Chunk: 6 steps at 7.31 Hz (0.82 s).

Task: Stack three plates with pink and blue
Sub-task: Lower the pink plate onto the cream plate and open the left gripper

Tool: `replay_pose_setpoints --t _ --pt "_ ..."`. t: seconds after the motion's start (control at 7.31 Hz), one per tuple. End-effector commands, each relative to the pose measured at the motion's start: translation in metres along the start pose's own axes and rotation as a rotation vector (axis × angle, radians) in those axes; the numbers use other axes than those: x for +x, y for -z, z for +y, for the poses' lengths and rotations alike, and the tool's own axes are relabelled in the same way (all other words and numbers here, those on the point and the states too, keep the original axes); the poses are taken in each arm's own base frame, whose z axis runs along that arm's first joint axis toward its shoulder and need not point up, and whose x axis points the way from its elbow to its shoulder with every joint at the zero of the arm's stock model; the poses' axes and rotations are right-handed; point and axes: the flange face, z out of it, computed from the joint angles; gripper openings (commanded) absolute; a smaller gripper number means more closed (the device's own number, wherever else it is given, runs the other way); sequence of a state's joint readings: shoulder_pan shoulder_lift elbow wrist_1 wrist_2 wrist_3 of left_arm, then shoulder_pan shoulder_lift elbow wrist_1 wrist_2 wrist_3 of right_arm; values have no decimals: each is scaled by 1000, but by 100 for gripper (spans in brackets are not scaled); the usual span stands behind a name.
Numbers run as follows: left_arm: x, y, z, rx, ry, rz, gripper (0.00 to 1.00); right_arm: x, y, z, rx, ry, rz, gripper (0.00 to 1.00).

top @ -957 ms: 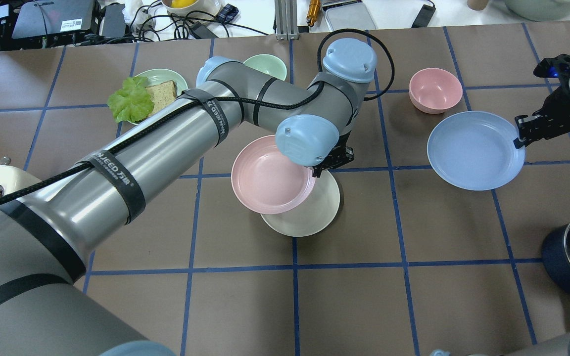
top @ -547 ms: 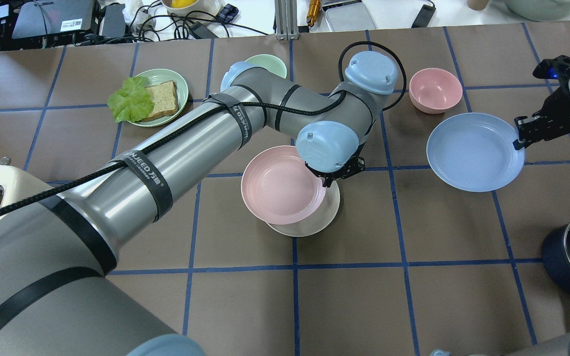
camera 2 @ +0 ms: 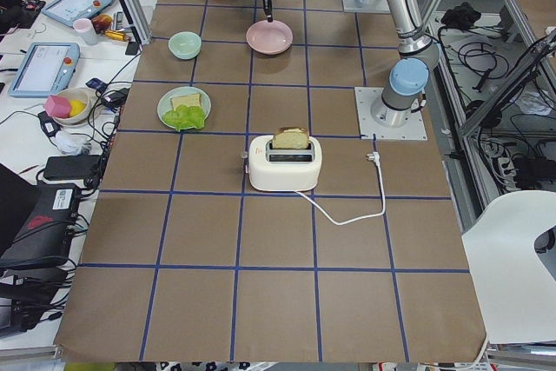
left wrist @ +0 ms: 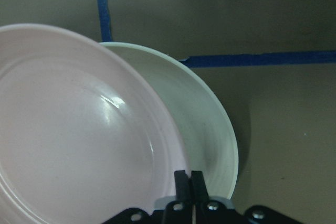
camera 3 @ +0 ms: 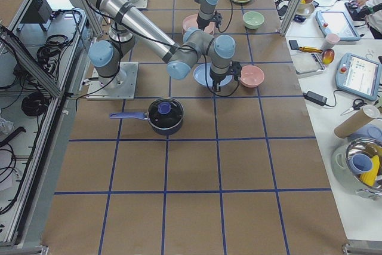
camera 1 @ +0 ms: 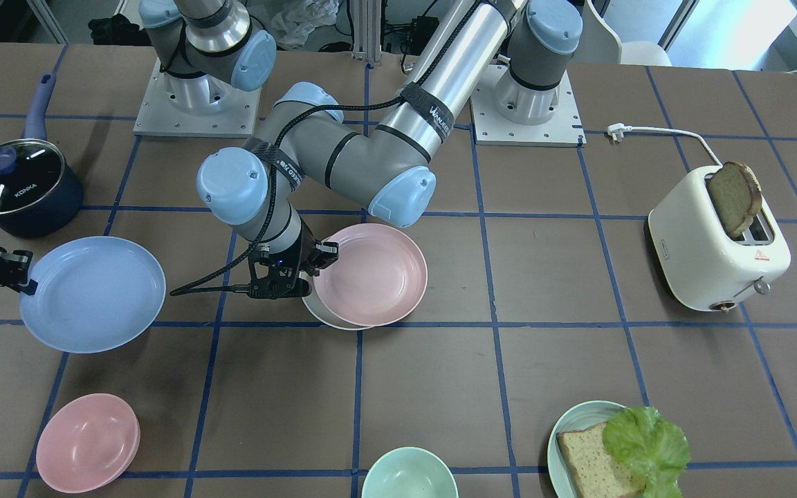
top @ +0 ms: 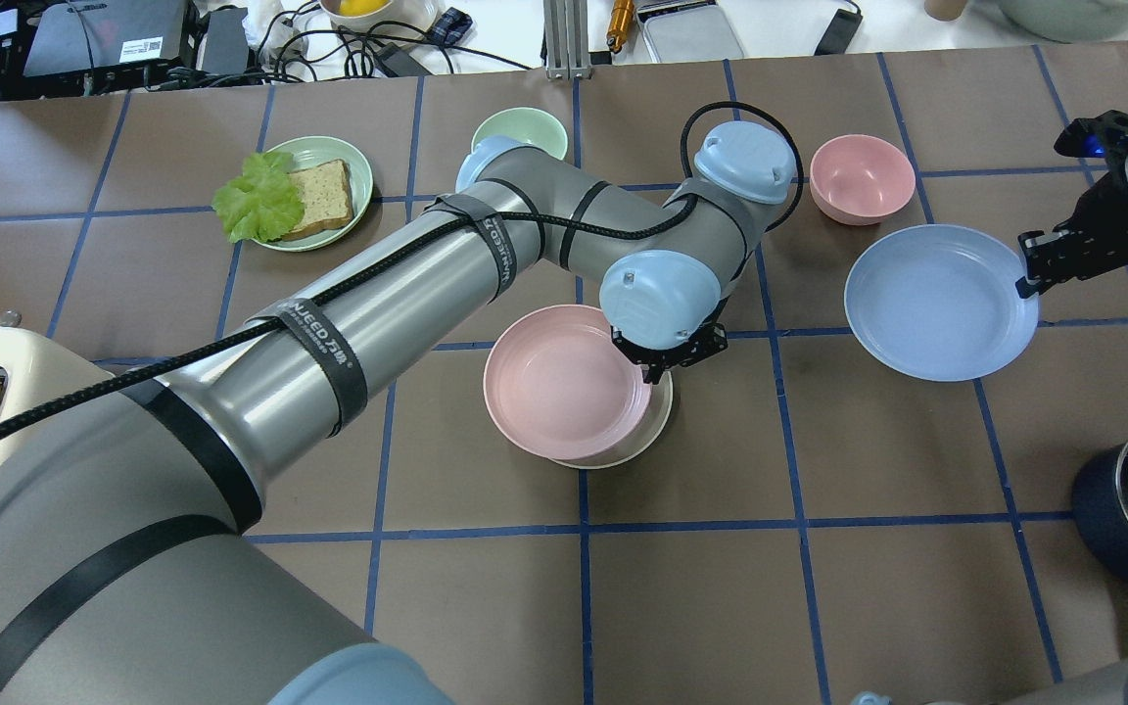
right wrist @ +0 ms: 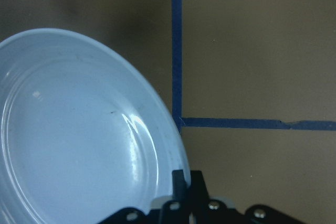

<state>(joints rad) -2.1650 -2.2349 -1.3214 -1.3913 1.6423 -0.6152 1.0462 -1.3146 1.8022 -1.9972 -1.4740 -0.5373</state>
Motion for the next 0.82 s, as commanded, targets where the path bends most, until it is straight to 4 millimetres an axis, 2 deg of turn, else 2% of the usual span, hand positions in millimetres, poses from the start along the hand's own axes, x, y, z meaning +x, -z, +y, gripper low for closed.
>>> replay_pose_setpoints --t 0.0,0.14,0.68 --pt "10 -3 -7 6 12 2 0 0 0 0 0 0 0 0" --pt "15 -4 -9 9 11 1 0 0 0 0 -2 -1 -1 0" --pt "16 -9 -9 -10 17 -11 0 0 -1 0 -4 -1 -2 0"
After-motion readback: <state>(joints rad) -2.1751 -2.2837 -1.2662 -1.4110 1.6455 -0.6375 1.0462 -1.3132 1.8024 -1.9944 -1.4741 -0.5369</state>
